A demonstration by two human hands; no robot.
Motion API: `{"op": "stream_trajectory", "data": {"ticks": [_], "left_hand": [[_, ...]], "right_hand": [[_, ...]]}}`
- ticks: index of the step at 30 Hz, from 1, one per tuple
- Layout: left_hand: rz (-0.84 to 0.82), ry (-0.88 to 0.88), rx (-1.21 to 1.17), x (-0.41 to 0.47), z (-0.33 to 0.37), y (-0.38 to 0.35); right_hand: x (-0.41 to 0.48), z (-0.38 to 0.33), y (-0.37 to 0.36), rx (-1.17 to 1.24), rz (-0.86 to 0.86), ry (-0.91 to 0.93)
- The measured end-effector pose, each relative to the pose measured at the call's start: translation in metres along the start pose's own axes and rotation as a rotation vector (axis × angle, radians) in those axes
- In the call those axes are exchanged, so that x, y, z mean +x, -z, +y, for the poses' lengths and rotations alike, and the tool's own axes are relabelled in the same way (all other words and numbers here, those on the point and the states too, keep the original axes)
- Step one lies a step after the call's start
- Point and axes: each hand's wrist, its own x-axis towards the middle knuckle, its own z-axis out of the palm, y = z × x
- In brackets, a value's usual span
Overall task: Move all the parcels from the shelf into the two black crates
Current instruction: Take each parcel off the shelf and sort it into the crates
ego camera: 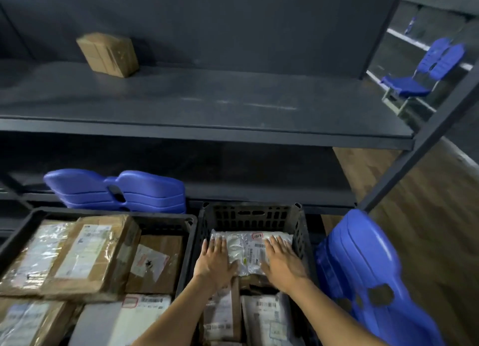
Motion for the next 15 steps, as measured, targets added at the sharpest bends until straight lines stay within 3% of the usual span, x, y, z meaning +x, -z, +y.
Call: {"op": "stream_trajectory", "data": {"ticks": [7,15], "left_hand": [[0.093,-0.001,-0.016,-0.042,-0.021,0.055],[0.239,-0.003,0.006,-0.090,-0.116,0.085]], "right_hand": [[-0.024,-0.061,0.053,-0.042,0.049,0.053],[-0.028,-0.167,0.093,-0.024,0.222,0.076]]}}
